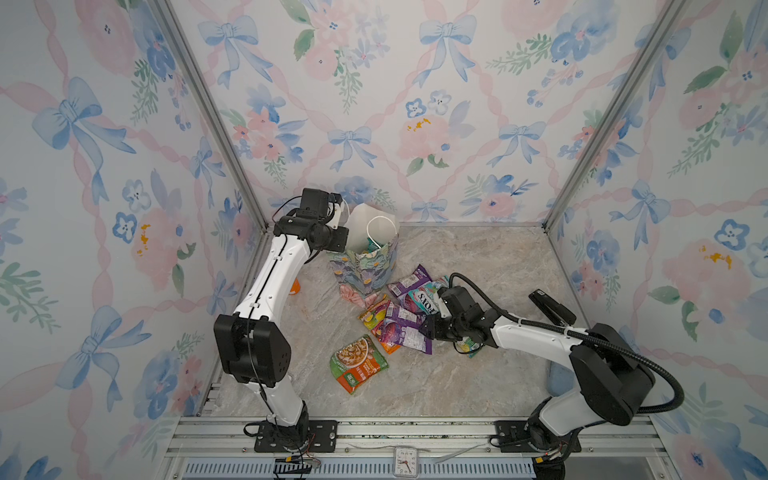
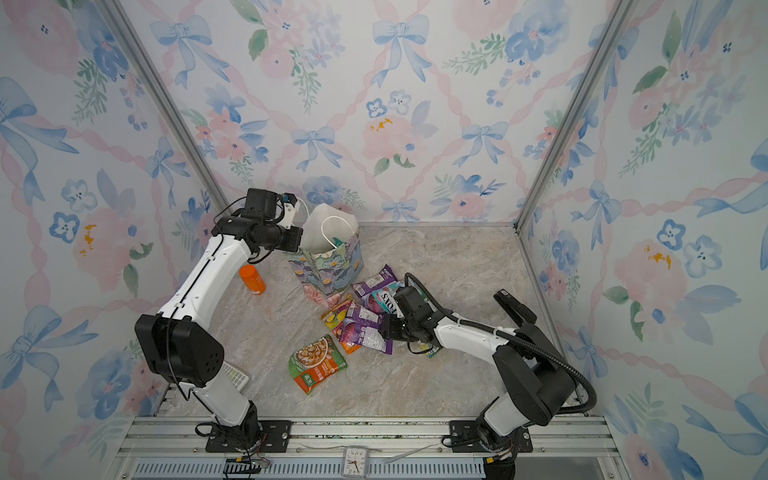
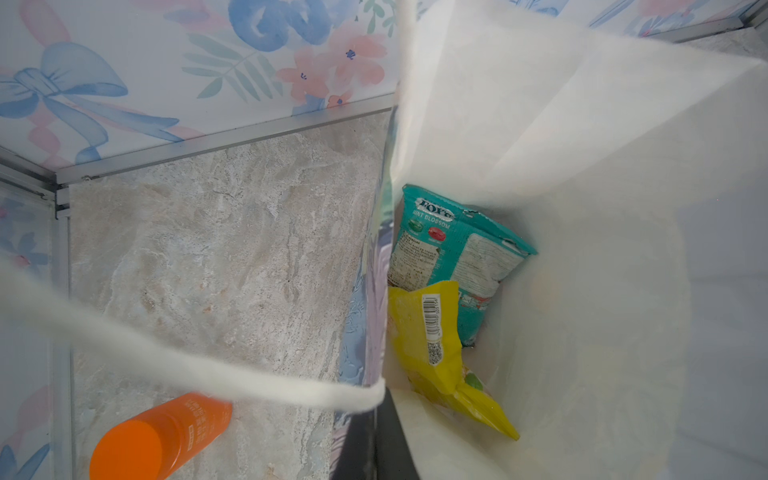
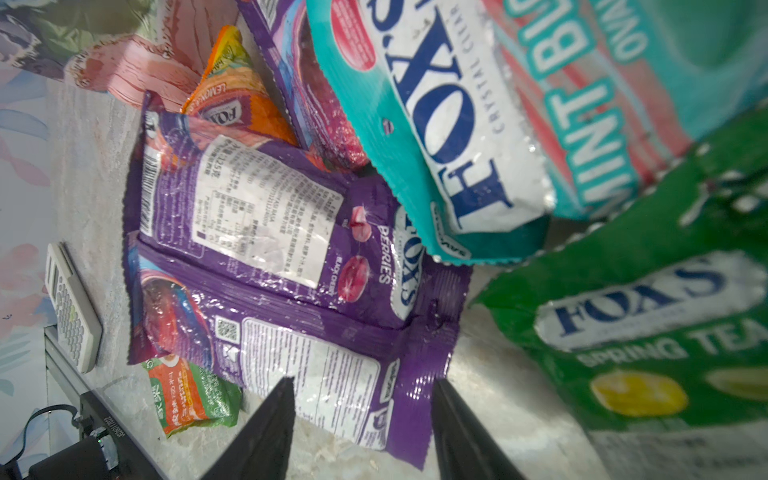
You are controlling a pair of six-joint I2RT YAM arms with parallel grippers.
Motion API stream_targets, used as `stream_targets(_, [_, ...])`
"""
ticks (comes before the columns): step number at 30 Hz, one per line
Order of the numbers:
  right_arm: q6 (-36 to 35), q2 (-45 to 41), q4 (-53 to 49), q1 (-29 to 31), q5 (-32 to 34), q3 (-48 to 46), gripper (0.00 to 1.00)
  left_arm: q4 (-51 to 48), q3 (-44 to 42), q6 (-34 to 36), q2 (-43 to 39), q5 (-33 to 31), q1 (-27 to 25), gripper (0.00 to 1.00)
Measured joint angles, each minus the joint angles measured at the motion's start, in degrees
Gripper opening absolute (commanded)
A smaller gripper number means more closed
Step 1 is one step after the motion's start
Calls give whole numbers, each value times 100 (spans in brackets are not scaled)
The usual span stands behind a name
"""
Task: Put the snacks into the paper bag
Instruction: 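Close the right gripper on the purple Fox's packet edge, then lift the purple Fox's packet with the right gripper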
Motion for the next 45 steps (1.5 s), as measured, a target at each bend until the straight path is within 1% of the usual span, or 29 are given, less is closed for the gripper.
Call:
stream_targets(8, [101, 479, 129, 4, 15, 52, 55, 0, -4, 0, 0, 0, 0, 0])
stream_targets(10, [111, 590, 188, 7, -11, 138, 54, -2, -4, 0, 0, 0, 0, 0])
stream_targets(12, [131, 688, 273, 11, -35, 203, 51, -2, -4, 0, 0, 0, 0, 0])
stream_targets(15, [155, 791, 400, 20, -76, 243, 41, -2, -4, 0, 0, -2, 0, 0])
stream_targets(21, [186, 863, 476, 37, -127, 297, 16, -2, -7, 0, 0, 0, 0, 0])
stream_targets(23, [179, 863, 457, 35, -116, 297, 10, -2, -7, 0, 0, -2, 0, 0])
stream_targets(27, [74, 857, 415, 35, -83, 319, 1, -2, -7, 0, 0, -2, 0, 0])
stream_targets(28, [39, 848, 363, 35, -46, 339, 0, -2, -7, 0, 0, -2, 0, 0])
stream_targets(33, [-221, 706, -9, 35, 111, 450, 0, -2, -15, 0, 0, -2, 0, 0])
stream_targets(45, [-844, -120, -809, 37, 365, 767, 0, -2, -37, 0, 0, 0, -4, 0])
